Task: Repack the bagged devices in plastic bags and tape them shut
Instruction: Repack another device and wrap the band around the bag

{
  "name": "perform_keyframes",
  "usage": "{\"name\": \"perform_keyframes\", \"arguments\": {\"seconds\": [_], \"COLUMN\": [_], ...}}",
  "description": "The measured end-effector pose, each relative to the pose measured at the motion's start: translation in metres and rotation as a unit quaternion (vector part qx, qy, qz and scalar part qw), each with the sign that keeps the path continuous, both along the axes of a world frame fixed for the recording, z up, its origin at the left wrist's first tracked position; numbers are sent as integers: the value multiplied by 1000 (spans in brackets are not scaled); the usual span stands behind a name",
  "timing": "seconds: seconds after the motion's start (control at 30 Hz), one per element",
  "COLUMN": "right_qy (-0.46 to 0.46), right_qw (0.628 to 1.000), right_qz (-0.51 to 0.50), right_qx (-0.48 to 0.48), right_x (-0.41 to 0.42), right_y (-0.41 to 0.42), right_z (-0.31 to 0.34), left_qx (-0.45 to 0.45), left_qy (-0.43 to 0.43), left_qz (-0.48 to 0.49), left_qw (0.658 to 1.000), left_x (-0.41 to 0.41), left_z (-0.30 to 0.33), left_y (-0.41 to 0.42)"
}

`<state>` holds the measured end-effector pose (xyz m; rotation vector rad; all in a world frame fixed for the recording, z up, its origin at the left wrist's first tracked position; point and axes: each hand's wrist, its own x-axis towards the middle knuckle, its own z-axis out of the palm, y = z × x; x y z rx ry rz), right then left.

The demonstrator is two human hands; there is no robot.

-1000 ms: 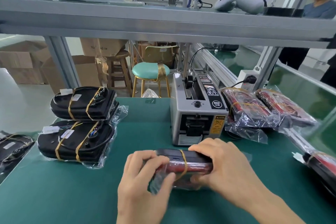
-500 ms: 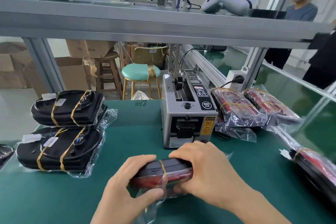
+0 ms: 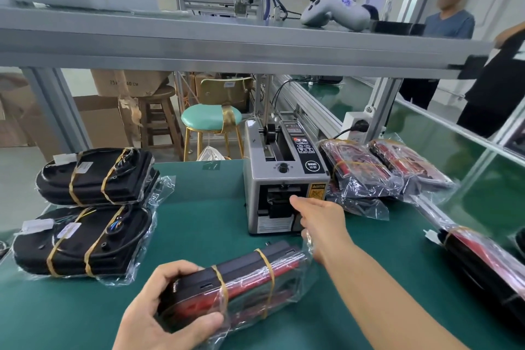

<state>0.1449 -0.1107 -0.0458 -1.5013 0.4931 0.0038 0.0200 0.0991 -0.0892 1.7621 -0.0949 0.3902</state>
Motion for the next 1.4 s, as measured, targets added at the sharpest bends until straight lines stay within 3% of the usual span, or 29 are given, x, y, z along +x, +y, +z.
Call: {"name": "perform_keyframes", "arguments": {"seconds": [0.37,0.6,0.93,1.03,1.17,1.4], "right_qy": [63,48,-107,-125,-150,-151], "right_qw": [982,973,971,965,961,958], "right_qz": [-84,13,169,201,233,214], "right_qx": [157,227,131,112,19,-115], "right_x": [5,-4,-51,-64,-83,-111], "right_y": [20,5,-26,-21,-4,17], "right_z": [6,12,61,67,63,33], "left_qx": [-10,-51,-45,-50,-25,34], "left_qy": [1,-16,0,9,10,-61], "left_qz": [-11,29,90,101,137,190], "left_qw": [1000,998,995,994,990,979], "left_x": [0,-2,-2,-2,-9,-17], "left_z": [-3,-3,3,5,8,11], "left_y": [2,-18,-54,-57,-69,-79]}}
